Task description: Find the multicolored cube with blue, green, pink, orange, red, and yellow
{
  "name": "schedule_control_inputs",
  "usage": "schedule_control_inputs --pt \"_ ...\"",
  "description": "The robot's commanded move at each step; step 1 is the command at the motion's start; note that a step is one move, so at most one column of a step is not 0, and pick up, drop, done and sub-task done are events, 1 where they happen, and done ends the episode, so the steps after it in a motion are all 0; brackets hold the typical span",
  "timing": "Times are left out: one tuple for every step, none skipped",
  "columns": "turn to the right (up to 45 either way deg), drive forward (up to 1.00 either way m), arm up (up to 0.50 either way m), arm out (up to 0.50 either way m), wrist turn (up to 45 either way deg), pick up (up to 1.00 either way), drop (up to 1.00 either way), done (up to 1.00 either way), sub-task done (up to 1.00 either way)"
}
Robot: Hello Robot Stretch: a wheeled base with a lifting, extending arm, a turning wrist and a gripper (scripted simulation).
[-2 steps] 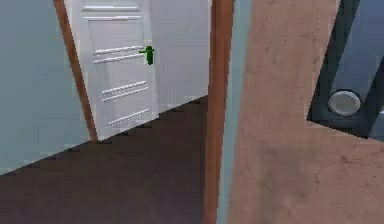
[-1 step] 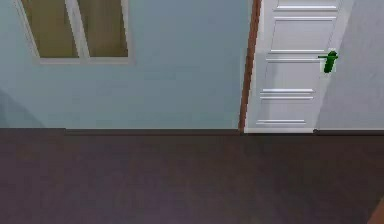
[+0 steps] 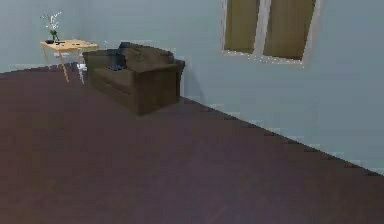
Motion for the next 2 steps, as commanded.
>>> schedule_control_inputs --pt "-42.0 0.00 0.00 0.00 0.0 0.00 0.00 0.00 0.00" --pt "-3.0 0.00 0.00 0.00 0.0 0.00 0.00 0.00 0.00"
